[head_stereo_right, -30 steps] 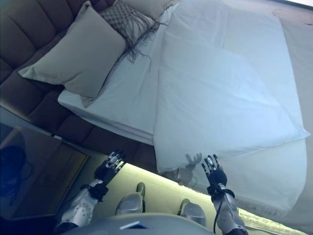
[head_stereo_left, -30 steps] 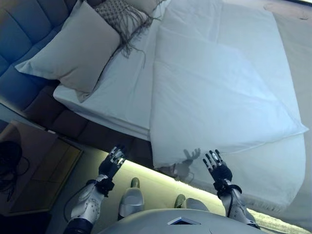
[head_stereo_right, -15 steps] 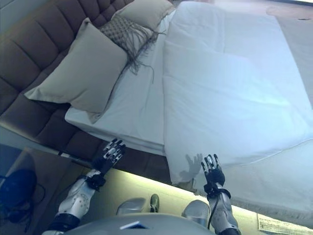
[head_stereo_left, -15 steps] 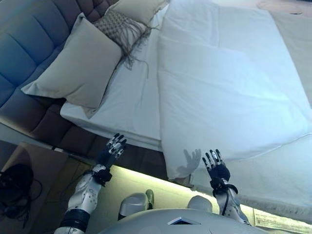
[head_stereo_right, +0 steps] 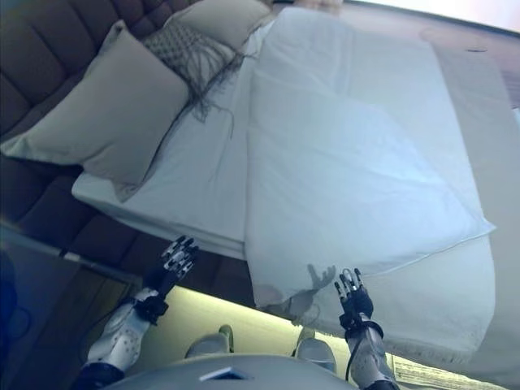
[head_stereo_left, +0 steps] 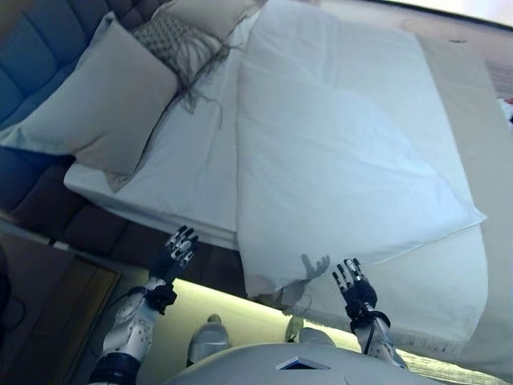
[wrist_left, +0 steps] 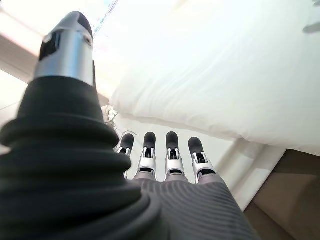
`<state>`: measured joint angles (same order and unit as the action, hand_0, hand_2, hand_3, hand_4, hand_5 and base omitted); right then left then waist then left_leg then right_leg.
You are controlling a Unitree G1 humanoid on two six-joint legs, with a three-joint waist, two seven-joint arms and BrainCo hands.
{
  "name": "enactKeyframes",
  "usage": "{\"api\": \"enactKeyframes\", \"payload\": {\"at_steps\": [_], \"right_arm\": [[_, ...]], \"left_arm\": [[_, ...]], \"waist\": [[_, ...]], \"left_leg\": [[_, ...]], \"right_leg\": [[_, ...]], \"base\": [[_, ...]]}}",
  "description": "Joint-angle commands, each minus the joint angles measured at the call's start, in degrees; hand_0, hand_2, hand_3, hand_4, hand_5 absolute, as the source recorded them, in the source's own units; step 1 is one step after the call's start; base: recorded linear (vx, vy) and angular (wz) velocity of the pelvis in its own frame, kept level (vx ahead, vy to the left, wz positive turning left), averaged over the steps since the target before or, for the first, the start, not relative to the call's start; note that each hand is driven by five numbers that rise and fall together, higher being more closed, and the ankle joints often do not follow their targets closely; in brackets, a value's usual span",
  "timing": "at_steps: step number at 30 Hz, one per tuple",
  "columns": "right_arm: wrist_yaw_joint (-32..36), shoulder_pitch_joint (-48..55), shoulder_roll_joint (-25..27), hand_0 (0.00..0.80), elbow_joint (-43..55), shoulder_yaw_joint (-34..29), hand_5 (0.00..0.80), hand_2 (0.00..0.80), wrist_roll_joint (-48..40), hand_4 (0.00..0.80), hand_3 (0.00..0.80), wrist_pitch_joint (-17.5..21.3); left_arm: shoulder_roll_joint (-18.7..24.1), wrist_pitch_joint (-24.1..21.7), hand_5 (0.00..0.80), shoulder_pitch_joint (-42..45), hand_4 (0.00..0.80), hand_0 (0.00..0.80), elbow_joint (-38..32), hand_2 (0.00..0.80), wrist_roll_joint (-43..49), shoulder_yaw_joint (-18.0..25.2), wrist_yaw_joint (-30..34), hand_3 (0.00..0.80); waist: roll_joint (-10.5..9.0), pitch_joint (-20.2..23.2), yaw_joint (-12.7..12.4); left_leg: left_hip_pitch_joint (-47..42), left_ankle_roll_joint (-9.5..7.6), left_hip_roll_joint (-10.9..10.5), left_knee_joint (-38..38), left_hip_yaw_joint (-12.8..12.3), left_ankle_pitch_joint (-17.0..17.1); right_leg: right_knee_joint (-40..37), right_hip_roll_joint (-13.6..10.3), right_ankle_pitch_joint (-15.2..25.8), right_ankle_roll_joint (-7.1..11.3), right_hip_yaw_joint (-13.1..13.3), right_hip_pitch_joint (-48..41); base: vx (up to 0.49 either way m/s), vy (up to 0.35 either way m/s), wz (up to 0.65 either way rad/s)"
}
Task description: Make the bed neatly
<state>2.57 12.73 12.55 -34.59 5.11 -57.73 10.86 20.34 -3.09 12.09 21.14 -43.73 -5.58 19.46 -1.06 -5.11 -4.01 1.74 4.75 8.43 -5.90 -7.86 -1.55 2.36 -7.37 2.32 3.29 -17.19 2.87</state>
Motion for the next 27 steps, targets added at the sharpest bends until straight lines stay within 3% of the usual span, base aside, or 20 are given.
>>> {"api": "enactKeyframes", "payload": {"at_steps": [1,4,6,10,15,18,27], "right_arm": [[2.4,-6.1,2.5,0.000,-5.2,-3.5,0.000,0.000,-1.7,0.000,0.000,0.4],[3.4,-15.1,6.3,0.000,-15.9,-6.4,0.000,0.000,-4.0,0.000,0.000,2.1],[4.5,-20.4,8.9,0.000,-23.2,-8.4,0.000,0.000,-7.5,0.000,0.000,3.0],[9.9,-26.6,11.7,0.000,-31.9,-12.2,0.000,0.000,-16.6,0.000,0.000,0.6],[16.1,-27.5,13.5,0.000,-33.2,-13.3,0.000,0.000,-19.9,0.000,0.000,-2.6],[18.0,-28.1,14.5,0.000,-32.9,-13.4,0.000,0.000,-20.4,0.000,0.000,-3.5],[15.3,-33.8,18.3,0.000,-36.4,-14.9,0.000,0.000,-22.2,0.000,0.000,-6.3]], "left_arm": [[0.7,-3.6,0.000,-2.5,0.000,0.000,-2.8,0.000,-0.5,-0.6,-0.3,0.000],[1.5,-6.6,0.000,-9.9,0.000,0.000,1.5,0.000,-4.3,-5.4,-0.7,0.000],[2.0,-7.4,0.000,-14.4,0.000,0.000,1.2,0.000,-6.1,-8.2,-0.2,0.000],[2.5,-8.9,0.000,-19.9,0.000,0.000,0.5,0.000,-7.3,-12.3,-2.2,0.000],[3.9,-7.3,0.000,-20.5,0.000,0.000,-3.1,0.000,-8.9,-13.2,-2.0,0.000],[4.6,-6.4,0.000,-19.6,0.000,0.000,-5.9,0.000,-9.2,-12.4,-1.4,0.000],[7.9,-5.5,0.000,-20.6,0.000,0.000,-9.4,0.000,-10.9,-12.3,-0.6,0.000]], "waist": [[0.59,-2.5,-2.0],[3.17,-7.2,-1.7],[4.25,-10.3,-1.9],[5.16,-14.0,-2.3],[5.60,-15.7,-3.2],[5.52,-16.1,-3.9],[5.76,-18.2,-6.2]], "left_leg": [[5.0,-0.60,1.7,-2.9,6.3,1.0],[13.4,-0.33,0.6,-7.4,7.2,1.0],[18.4,0.16,0.5,-10.2,6.5,0.9],[24.5,0.93,1.0,-13.3,6.3,1.2],[28.7,1.03,0.2,-16.6,7.7,0.7],[29.5,1.23,-0.5,-17.5,8.7,-1.0],[34.1,0.24,-2.6,-20.1,10.0,-1.4]], "right_leg": [[8.5,-5.7,-2.8,5.41,2.5,3.4],[14.3,-8.7,-2.8,6.16,3.3,12.8],[16.1,-9.8,-2.5,6.22,2.6,16.7],[18.1,-11.2,-1.9,6.05,1.8,21.3],[21.1,-12.7,-2.7,6.07,2.0,24.4],[21.9,-12.5,-4.3,6.75,2.7,25.0],[24.7,-13.9,-4.7,6.95,3.0,28.5]], "base": [[-0.051,0.079,-0.50],[-0.400,0.143,-0.47],[-0.439,0.059,0.14],[-0.186,-0.032,0.11],[0.013,-0.017,0.16],[0.055,-0.013,0.18],[-0.011,-0.026,0.11]]}}
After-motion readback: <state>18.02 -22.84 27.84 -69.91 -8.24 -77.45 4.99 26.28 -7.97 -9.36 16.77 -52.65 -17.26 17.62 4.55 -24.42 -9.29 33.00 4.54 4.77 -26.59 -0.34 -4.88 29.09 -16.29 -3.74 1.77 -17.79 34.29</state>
